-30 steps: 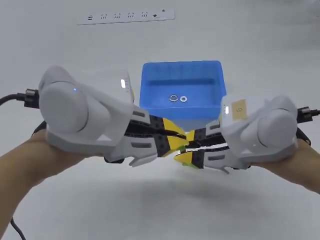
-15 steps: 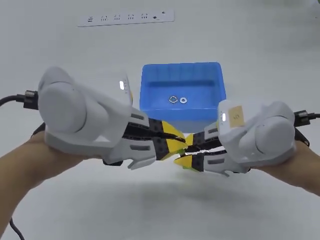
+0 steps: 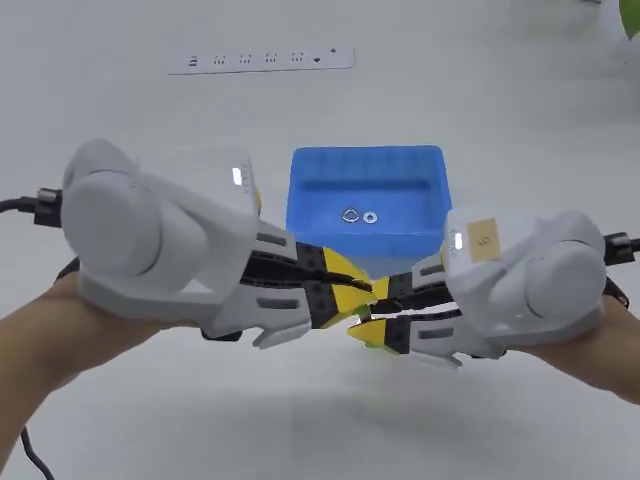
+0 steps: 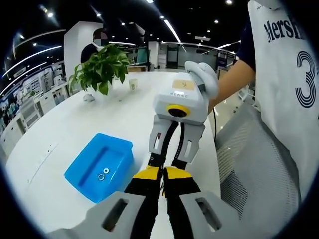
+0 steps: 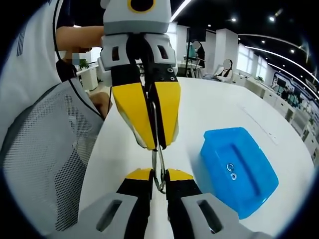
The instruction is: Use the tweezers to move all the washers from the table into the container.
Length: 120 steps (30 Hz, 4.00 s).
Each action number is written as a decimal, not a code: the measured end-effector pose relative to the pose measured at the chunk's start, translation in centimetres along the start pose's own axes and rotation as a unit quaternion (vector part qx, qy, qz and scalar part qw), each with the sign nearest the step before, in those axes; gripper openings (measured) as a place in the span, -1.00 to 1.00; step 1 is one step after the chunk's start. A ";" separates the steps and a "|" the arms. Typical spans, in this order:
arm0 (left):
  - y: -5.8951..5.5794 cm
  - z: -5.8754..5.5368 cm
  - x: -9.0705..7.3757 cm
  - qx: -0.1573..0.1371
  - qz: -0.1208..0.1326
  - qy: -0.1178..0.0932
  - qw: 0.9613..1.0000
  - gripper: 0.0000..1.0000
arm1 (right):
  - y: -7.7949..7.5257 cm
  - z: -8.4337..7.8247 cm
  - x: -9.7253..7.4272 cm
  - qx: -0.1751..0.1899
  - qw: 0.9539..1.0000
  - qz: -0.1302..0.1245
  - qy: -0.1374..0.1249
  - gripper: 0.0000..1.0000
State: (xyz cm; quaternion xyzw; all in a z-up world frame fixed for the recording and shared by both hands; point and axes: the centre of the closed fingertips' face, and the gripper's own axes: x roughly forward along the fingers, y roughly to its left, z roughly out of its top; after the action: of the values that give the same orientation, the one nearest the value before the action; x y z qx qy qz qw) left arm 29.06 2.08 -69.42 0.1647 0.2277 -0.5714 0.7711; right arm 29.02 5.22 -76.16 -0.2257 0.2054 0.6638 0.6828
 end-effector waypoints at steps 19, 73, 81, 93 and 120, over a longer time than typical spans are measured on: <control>-0.2 2.8 -1.9 0.019 0.021 -0.020 0.999 -0.88 | -0.1 2.8 -2.0 -0.024 1.000 -0.013 -0.015 -0.78; 12.9 1.9 2.0 0.043 0.029 -0.002 0.999 -0.87 | -13.4 1.0 1.2 0.004 0.997 -0.065 -0.030 -0.78; 13.8 0.3 2.9 0.026 0.023 0.006 0.999 -0.87 | -13.7 -0.2 2.3 0.017 0.998 -0.057 -0.023 -0.78; 13.7 -0.1 3.4 0.024 0.023 0.010 0.999 -0.88 | -13.7 -0.8 2.4 0.023 0.998 -0.057 -0.011 -0.77; 10.9 3.3 -0.5 0.051 0.044 -0.012 0.998 -0.88 | -11.4 3.4 -0.8 0.023 0.997 -0.059 -0.047 -0.75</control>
State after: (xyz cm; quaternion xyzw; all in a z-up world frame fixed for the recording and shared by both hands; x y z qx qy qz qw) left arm 39.90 3.96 -66.48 0.2072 0.1817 -0.5500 0.7884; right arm 40.35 6.34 -72.52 -0.1904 0.1748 0.6276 0.7343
